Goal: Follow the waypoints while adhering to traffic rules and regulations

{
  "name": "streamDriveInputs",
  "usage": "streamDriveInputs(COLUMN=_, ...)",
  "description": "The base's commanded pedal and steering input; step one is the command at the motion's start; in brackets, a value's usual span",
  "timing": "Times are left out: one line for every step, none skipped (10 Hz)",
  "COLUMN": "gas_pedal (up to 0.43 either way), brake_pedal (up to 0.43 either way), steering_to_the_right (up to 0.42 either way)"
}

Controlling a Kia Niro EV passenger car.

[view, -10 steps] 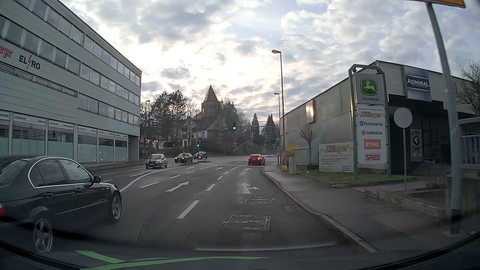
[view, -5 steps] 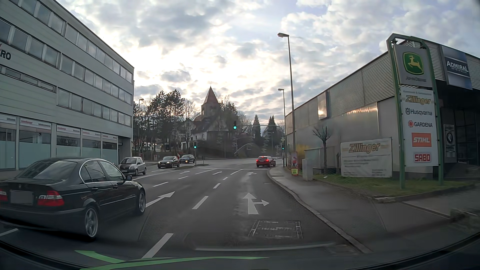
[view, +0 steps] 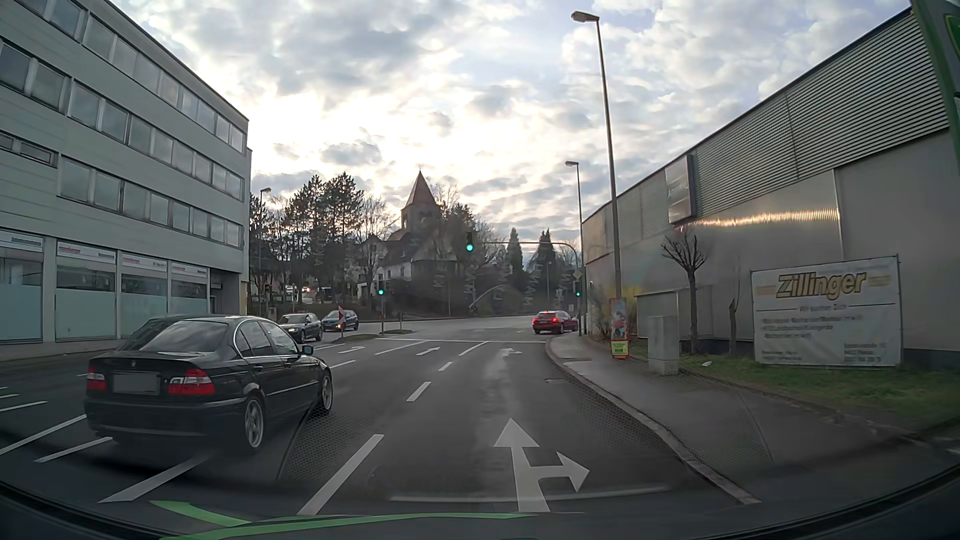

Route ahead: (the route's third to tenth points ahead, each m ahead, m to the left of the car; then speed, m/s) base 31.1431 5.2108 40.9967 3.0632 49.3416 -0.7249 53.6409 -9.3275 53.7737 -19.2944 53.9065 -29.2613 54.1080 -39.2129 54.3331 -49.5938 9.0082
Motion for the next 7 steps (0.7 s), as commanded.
streamDriveInputs(gas_pedal=0.157, brake_pedal=0.000, steering_to_the_right=0.000)
streamDriveInputs(gas_pedal=0.157, brake_pedal=0.000, steering_to_the_right=0.003)
streamDriveInputs(gas_pedal=0.157, brake_pedal=0.000, steering_to_the_right=0.011)
streamDriveInputs(gas_pedal=0.157, brake_pedal=0.000, steering_to_the_right=0.014)
streamDriveInputs(gas_pedal=0.150, brake_pedal=0.000, steering_to_the_right=0.013)
streamDriveInputs(gas_pedal=0.150, brake_pedal=0.000, steering_to_the_right=0.013)
streamDriveInputs(gas_pedal=0.150, brake_pedal=0.000, steering_to_the_right=0.013)
